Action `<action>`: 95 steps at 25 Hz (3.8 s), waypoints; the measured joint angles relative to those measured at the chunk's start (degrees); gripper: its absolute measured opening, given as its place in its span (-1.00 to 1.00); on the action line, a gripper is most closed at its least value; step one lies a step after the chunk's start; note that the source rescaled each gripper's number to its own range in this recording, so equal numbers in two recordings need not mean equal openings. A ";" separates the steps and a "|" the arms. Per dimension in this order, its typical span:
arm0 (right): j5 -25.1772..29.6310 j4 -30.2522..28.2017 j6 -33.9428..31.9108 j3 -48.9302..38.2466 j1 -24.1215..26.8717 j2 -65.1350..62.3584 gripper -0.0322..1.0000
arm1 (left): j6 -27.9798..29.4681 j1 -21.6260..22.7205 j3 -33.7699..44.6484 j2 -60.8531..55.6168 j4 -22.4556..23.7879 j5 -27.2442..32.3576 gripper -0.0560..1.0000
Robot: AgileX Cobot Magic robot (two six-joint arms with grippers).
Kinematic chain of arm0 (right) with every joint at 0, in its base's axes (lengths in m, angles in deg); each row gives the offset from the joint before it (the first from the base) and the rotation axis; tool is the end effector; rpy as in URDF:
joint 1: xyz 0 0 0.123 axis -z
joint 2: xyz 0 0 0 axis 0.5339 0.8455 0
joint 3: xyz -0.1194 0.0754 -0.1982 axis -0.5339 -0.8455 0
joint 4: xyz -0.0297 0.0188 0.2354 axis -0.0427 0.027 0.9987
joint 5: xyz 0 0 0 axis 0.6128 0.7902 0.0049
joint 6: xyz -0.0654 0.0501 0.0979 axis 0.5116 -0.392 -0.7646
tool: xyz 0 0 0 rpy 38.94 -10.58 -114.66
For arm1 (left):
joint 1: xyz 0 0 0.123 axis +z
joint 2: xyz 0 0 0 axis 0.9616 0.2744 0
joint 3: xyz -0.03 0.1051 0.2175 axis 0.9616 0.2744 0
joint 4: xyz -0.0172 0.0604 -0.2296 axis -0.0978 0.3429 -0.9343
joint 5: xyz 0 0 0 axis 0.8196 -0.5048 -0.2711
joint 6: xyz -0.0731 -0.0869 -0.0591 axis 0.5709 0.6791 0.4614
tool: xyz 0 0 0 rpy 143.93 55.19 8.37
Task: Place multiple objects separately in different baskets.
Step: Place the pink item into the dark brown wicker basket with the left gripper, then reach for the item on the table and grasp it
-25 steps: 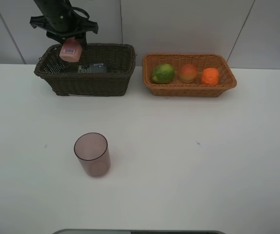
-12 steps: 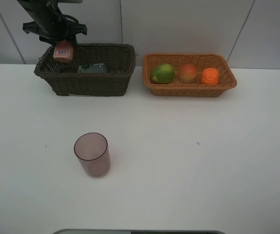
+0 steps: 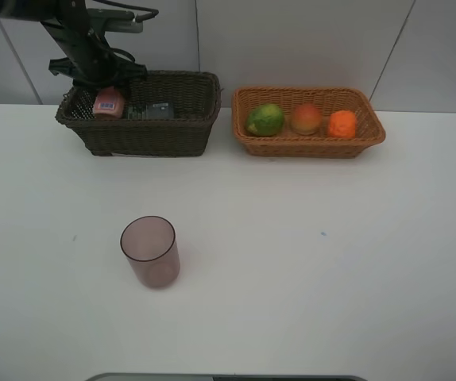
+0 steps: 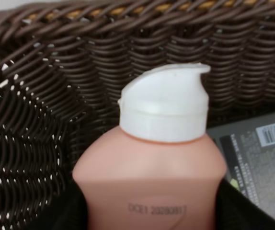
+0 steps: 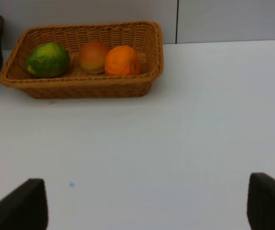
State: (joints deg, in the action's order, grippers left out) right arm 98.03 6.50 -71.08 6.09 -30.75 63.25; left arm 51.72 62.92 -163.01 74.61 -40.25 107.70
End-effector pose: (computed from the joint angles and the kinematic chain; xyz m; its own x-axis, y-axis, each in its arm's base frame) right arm 0.0541 0.0005 0.2628 -0.4234 -0.0142 -0.9058 0.0024 0.9999 -0.0168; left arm 0.4754 -0.0825 0.1130 -0.8073 0.0910 -0.5831 0.0898 0.9955 0.0311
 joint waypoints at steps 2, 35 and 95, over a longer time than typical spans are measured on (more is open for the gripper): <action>0.00 0.00 0.00 0.00 0.00 0.00 0.56 | -0.20 0.00 0.00 0.07 -0.40 0.15 0.30; 0.00 0.00 0.00 0.00 0.00 0.00 0.56 | -10.10 -7.51 1.57 -9.87 -6.76 16.31 1.00; 0.00 0.02 0.00 0.00 0.00 0.00 0.56 | -28.61 -22.90 41.41 -23.65 -12.74 11.77 1.00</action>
State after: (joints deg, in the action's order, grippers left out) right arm 98.03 6.52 -71.08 6.09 -30.75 63.25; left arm 23.11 40.02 -121.59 50.96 -52.99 119.47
